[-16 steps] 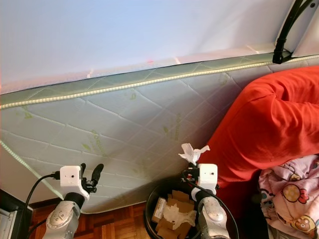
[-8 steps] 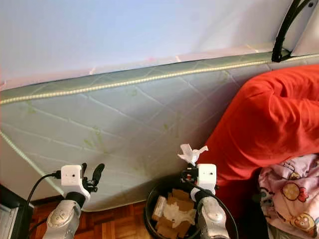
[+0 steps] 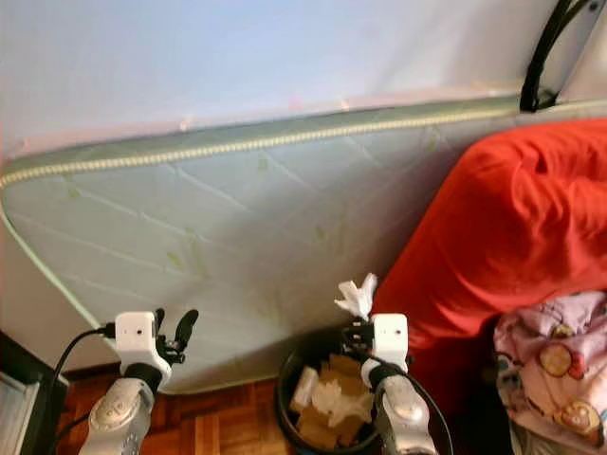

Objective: Clean up the room

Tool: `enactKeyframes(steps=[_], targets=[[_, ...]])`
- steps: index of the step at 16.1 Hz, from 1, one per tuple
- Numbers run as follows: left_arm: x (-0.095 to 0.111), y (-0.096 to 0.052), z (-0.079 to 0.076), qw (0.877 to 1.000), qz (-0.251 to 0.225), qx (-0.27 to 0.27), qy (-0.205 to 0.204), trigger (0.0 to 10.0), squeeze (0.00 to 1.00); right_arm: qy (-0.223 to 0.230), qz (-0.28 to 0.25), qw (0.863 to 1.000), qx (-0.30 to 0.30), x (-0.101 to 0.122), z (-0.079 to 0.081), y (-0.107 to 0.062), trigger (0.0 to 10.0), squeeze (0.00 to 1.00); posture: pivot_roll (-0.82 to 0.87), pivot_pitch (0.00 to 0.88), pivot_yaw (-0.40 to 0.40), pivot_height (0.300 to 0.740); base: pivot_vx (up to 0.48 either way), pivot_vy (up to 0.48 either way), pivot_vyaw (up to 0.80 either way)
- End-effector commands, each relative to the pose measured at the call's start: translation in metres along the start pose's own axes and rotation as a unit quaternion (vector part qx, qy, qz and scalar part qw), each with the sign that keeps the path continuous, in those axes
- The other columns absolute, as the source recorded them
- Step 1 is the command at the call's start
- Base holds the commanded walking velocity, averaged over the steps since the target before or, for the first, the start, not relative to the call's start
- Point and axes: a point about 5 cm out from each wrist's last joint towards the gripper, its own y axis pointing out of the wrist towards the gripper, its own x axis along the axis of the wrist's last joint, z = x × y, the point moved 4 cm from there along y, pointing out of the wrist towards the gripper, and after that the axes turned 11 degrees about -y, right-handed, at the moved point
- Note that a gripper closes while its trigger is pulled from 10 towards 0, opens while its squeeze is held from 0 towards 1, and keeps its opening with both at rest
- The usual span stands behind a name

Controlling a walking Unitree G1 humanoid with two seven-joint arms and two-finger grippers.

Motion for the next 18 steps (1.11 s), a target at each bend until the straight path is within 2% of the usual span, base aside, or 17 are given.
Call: enactKeyframes(steps=[1, 18], targets=[[0.0014, -0.0004, 0.0035, 1.0, 0.001, 0.007, -0.008, 10.0, 0.0, 0.002, 0.001, 1.0, 0.001, -0.0008, 0.0009, -0.0004, 10.0, 0.0, 0.04, 0.046, 0.004, 0.646, 0.0, 0.0, 0.0], [0.0021, 0.001, 0.0029, 1.0, 0.004, 0.008, -0.021, 10.0, 0.0, 0.003, 0.02, 0.999, 0.029, -0.0047, 0.0084, 0.0022, 10.0, 0.0, 0.04, 0.043, 0.001, 0.646, 0.0, 0.0, 0.0]])
